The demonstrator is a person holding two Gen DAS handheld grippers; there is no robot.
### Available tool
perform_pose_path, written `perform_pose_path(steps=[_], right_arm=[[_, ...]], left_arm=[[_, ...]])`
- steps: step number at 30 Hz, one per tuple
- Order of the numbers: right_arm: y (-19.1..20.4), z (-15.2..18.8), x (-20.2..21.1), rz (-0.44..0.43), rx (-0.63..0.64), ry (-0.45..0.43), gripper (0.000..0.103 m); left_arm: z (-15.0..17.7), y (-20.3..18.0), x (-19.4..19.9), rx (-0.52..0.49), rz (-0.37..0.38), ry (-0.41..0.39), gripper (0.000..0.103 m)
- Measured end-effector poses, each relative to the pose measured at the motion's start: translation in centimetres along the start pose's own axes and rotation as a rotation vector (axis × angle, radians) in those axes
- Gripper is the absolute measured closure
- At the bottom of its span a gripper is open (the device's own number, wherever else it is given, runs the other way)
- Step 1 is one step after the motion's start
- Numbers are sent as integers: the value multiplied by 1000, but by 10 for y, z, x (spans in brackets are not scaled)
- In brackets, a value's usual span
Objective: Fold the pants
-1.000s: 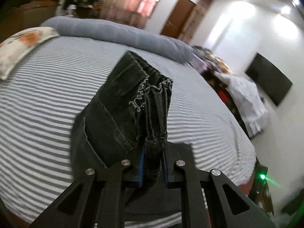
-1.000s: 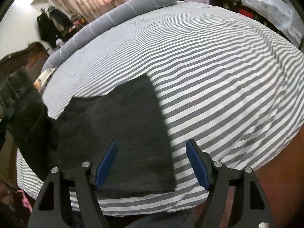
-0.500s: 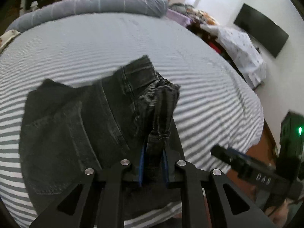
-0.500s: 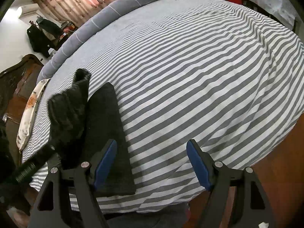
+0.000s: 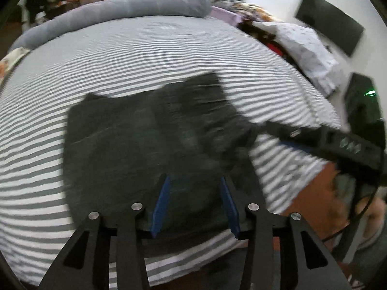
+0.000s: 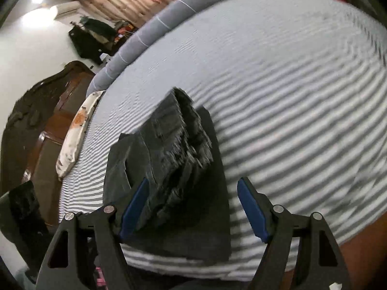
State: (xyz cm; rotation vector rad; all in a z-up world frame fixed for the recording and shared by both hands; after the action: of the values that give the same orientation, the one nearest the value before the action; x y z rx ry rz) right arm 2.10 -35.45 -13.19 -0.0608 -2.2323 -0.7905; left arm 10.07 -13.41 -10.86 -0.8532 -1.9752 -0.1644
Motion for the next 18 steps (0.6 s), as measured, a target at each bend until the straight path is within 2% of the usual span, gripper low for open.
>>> perform_pose_path(steps=[3,6,8,12,14,15,16,18], right_arm=[[14,-10,-5,-20,44,0,38],[26,-19,-27,16,108,48,47],[29,-20,-42,56,129,83,52],[26,-17,-69,109,152,154,52],[25,-17,-72,109,157,167,60],[28,-18,-71,95,161,175,74],[31,-18,-68,78,166,175,83],[39,-18,-58,71,181,168,86]], left_arm=[[9,27,4,44,-80,-11,57],[12,49,3,63,-162,-13,57],[13,63,2,81,-190,-18,56],[17,85,-5,143,-208,-19,54],[19,92,-10,157,-214,-13,53],[20,95,-11,156,-219,-14,53],[21,98,-11,160,-226,-18,52],[22,105,-9,199,-203,-22,52]])
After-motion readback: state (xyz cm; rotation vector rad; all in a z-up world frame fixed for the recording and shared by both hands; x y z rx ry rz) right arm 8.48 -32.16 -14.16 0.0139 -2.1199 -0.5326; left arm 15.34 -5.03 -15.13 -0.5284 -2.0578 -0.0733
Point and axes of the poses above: each gripper's, at about its wrist camera, not at the fingertips, and x roughly against the way its jaws point, y to its left, z to its underside, the point moved 1 cm from there along -x, roughly the way its jaws point, and after that the axes turned 2 degrees about z, right-handed, at the moved point
